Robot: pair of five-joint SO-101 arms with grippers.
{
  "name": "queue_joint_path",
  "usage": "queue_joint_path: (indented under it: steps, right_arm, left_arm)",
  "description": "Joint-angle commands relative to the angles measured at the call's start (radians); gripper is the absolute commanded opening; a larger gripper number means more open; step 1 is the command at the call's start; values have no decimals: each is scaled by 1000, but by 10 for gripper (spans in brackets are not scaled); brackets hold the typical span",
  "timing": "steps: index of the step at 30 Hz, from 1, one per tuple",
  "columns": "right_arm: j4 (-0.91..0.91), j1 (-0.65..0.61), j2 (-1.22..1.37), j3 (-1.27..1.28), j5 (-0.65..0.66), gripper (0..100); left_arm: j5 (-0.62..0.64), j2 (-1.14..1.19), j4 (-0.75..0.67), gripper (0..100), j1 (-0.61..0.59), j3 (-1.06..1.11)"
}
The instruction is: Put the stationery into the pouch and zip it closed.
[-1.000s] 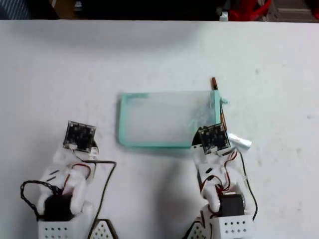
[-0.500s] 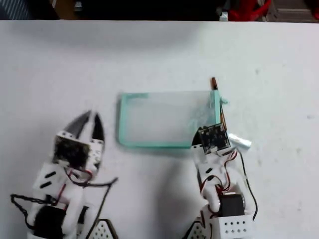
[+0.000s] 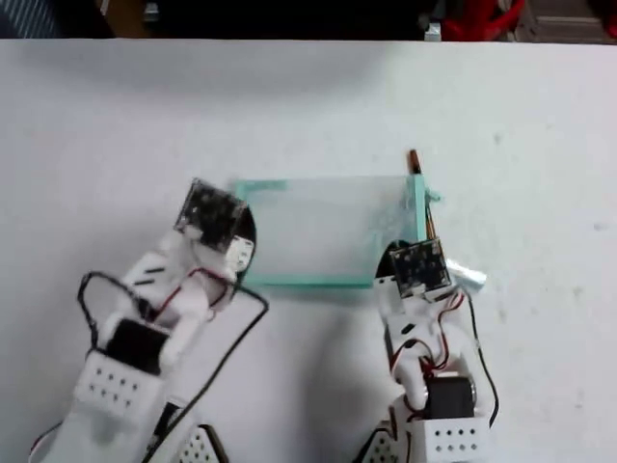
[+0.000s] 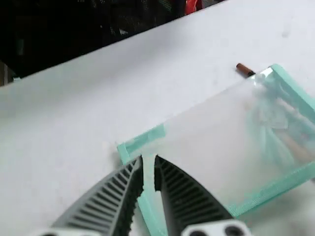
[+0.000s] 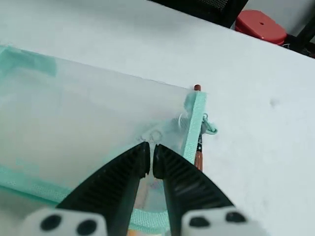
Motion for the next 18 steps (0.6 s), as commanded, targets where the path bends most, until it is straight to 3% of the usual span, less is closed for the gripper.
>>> queue_joint_path:
  steps: [1, 18]
  right_arm:
    - [-50, 15, -12, 17, 3, 28]
    - [-25, -19, -12, 18, 9, 28]
  left_arm:
    - [6, 76, -17, 57, 21, -58]
    - [-15, 503, 23, 35, 15, -196]
